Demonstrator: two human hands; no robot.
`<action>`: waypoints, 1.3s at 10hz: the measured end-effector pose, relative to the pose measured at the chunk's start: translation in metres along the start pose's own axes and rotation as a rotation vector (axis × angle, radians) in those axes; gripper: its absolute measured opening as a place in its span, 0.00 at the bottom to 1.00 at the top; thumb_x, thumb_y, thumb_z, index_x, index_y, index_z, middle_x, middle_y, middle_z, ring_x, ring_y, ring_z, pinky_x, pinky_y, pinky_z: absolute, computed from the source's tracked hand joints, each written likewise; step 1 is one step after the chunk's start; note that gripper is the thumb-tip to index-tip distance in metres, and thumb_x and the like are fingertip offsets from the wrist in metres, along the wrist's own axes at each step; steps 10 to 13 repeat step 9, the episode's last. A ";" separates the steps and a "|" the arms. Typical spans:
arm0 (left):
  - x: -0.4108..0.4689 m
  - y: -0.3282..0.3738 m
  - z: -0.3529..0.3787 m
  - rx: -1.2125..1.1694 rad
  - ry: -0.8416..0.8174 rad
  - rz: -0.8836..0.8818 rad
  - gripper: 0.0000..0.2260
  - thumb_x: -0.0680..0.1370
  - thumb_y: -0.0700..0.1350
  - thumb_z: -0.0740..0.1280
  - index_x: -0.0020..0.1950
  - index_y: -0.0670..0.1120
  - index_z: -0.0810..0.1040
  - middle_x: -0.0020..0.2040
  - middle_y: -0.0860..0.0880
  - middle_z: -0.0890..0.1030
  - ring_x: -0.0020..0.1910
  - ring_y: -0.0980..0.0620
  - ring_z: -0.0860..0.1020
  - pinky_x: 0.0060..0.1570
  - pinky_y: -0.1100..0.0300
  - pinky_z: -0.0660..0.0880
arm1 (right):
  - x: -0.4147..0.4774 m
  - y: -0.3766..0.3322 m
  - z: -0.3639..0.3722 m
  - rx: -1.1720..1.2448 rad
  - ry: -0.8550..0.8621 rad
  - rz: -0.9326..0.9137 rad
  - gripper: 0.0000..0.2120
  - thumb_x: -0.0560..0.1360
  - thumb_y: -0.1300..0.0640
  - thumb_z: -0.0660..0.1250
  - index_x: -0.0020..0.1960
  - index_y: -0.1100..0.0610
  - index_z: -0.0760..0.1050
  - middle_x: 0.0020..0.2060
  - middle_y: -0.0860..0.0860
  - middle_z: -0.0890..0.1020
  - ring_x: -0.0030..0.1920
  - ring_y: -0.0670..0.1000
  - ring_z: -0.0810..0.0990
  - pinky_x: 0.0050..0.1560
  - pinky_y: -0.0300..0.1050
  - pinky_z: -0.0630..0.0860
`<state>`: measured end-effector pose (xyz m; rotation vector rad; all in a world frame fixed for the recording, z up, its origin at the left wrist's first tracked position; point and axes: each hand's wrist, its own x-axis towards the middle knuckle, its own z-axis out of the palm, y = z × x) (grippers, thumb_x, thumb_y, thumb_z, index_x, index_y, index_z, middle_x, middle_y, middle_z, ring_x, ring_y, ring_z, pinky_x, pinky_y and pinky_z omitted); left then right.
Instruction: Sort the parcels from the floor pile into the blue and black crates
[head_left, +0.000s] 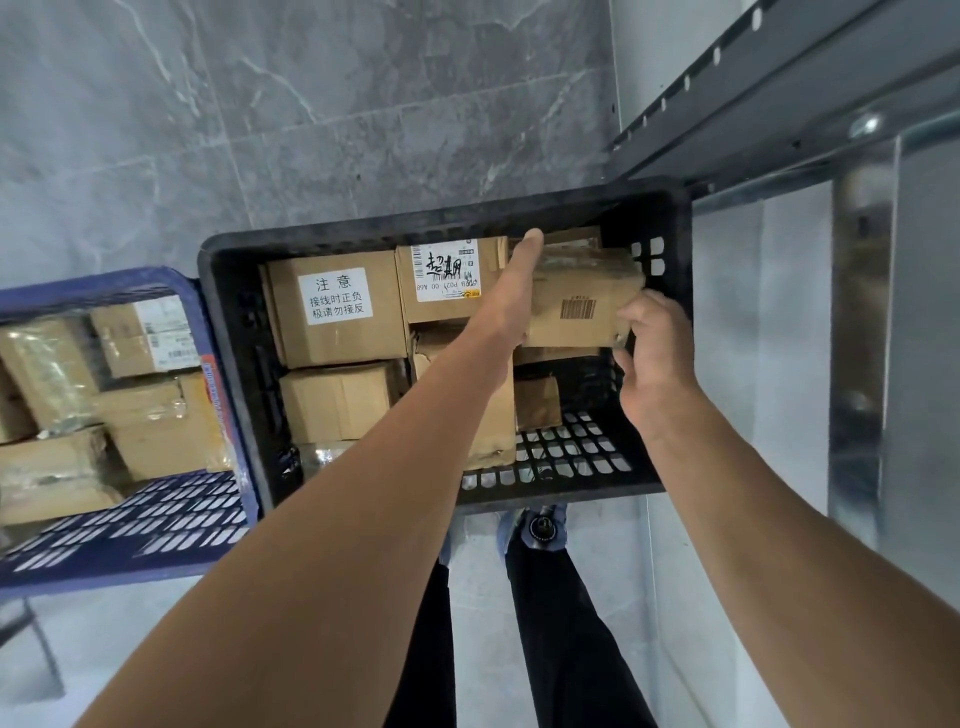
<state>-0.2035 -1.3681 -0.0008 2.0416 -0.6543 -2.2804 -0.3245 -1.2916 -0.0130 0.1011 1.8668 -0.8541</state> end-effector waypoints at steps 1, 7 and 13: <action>0.000 -0.002 0.004 -0.018 0.027 0.005 0.40 0.75 0.75 0.58 0.79 0.51 0.66 0.74 0.48 0.74 0.73 0.44 0.70 0.75 0.38 0.62 | 0.006 0.002 -0.002 -0.003 -0.026 0.033 0.22 0.75 0.61 0.63 0.67 0.49 0.77 0.54 0.46 0.83 0.56 0.47 0.78 0.49 0.46 0.70; 0.017 -0.008 0.007 0.081 0.098 0.138 0.27 0.82 0.65 0.54 0.76 0.52 0.70 0.72 0.48 0.73 0.69 0.46 0.71 0.71 0.40 0.67 | 0.020 -0.007 0.022 0.115 -0.101 0.099 0.10 0.81 0.60 0.64 0.54 0.45 0.77 0.56 0.48 0.80 0.63 0.53 0.76 0.67 0.51 0.72; 0.004 -0.013 -0.009 -0.008 0.067 0.111 0.24 0.85 0.63 0.52 0.73 0.51 0.73 0.68 0.50 0.76 0.67 0.49 0.73 0.70 0.44 0.69 | 0.010 0.004 0.005 0.157 -0.085 0.090 0.09 0.82 0.59 0.65 0.54 0.47 0.80 0.54 0.47 0.82 0.60 0.49 0.78 0.73 0.53 0.69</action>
